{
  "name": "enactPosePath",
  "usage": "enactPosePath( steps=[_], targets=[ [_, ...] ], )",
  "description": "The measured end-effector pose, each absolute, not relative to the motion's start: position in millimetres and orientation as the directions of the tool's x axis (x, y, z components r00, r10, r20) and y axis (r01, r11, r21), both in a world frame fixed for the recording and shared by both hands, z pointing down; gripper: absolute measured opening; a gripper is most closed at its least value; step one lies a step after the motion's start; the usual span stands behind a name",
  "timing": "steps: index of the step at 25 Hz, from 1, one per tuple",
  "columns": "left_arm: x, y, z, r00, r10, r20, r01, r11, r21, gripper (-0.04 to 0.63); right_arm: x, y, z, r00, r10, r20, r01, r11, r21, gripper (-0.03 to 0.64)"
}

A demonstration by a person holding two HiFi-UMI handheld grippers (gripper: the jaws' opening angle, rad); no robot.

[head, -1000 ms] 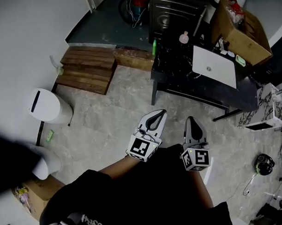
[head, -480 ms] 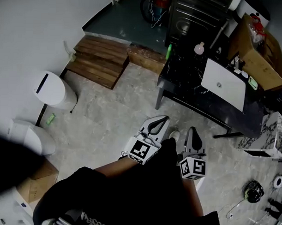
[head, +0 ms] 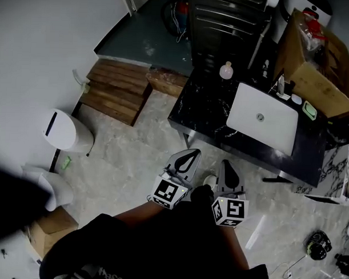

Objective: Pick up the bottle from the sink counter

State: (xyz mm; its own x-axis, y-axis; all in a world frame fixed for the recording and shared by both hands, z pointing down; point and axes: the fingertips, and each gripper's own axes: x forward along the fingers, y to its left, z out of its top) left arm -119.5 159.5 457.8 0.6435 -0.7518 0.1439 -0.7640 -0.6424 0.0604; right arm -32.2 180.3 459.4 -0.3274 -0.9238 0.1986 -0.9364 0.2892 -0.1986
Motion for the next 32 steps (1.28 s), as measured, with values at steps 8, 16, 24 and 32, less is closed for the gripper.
enactPosePath(
  steps=[8, 16, 24, 32],
  targets=[
    [-67.0, 90.2, 450.5, 0.629, -0.759, 0.170, -0.772, -0.635, 0.018, 0.016, 30.5, 113.3, 471.3, -0.311, -0.931, 0.194, -0.938, 0.267, -0.223, 0.040],
    [-44.7, 65.1, 444.2, 0.597, -0.784, 0.171, -0.798, -0.601, 0.031, 0.017, 62.6, 84.9, 470.7, -0.367, -0.904, 0.219, -0.919, 0.316, -0.236, 0.038],
    [-35.5, 46.4, 449.4, 0.548, -0.812, 0.201, -0.833, -0.551, 0.045, 0.017, 78.8, 61.7, 463.4, -0.412, -0.890, 0.197, -0.905, 0.375, -0.200, 0.038],
    [-33.0, 17.6, 443.0, 0.505, -0.843, 0.186, -0.859, -0.512, 0.013, 0.015, 77.9, 40.8, 480.1, -0.412, -0.876, 0.251, -0.907, 0.369, -0.202, 0.038]
  ],
)
